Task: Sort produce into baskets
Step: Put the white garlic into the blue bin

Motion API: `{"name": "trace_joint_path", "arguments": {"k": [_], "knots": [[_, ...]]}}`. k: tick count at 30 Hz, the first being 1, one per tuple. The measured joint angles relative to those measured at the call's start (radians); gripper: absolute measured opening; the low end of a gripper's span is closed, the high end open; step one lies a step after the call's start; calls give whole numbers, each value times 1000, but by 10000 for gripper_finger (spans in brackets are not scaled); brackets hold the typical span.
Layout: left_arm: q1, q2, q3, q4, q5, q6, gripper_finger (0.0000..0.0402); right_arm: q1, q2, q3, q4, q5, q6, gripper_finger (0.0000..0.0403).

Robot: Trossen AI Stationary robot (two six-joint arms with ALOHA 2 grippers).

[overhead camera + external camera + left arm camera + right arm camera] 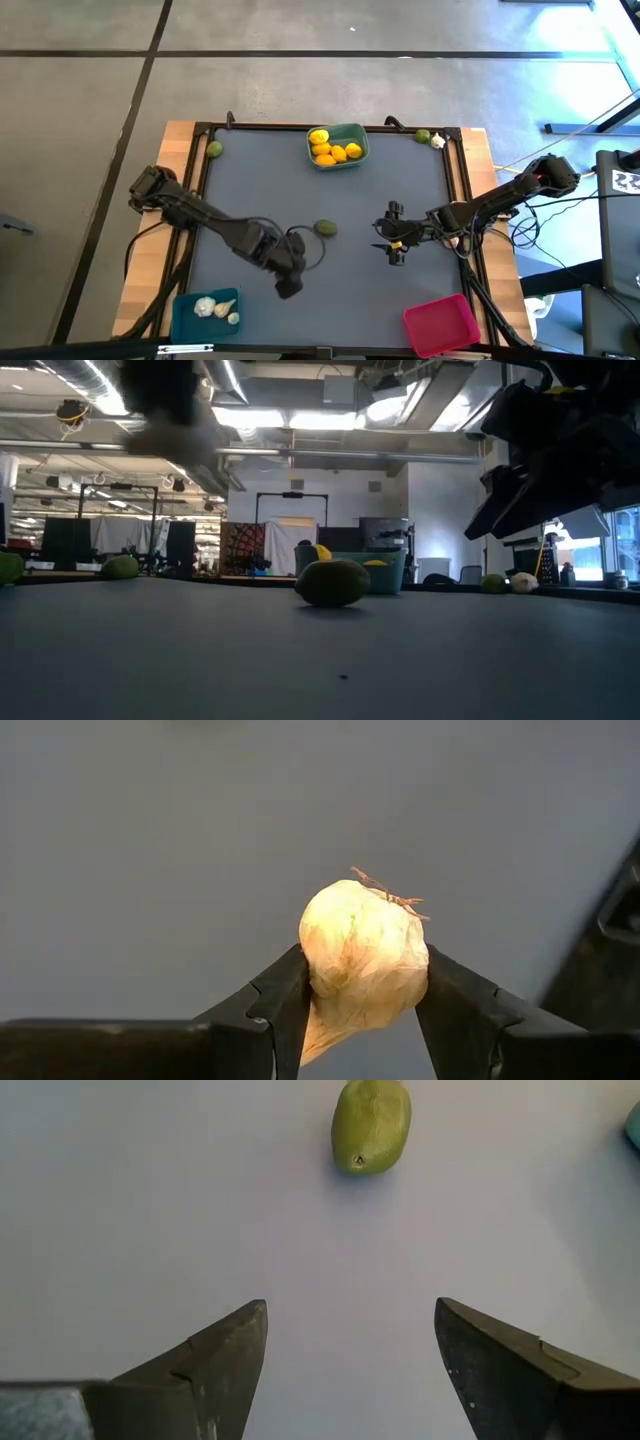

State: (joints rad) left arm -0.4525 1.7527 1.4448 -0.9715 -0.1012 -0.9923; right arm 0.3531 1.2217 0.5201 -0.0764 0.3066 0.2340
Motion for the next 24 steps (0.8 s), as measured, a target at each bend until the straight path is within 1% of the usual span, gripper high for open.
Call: {"name": "trace_joint_path", "arguments": {"k": [10,19,24], "knots": [[-196,0,0,-42,120,-256,155,0,0,0,8,0,0,287],[-353,0,0,-50,128,-498,155,0,0,0,8,0,0,287],[-430,0,0,-106,129,-638,155,0,0,0,8,0,1,287]]}}
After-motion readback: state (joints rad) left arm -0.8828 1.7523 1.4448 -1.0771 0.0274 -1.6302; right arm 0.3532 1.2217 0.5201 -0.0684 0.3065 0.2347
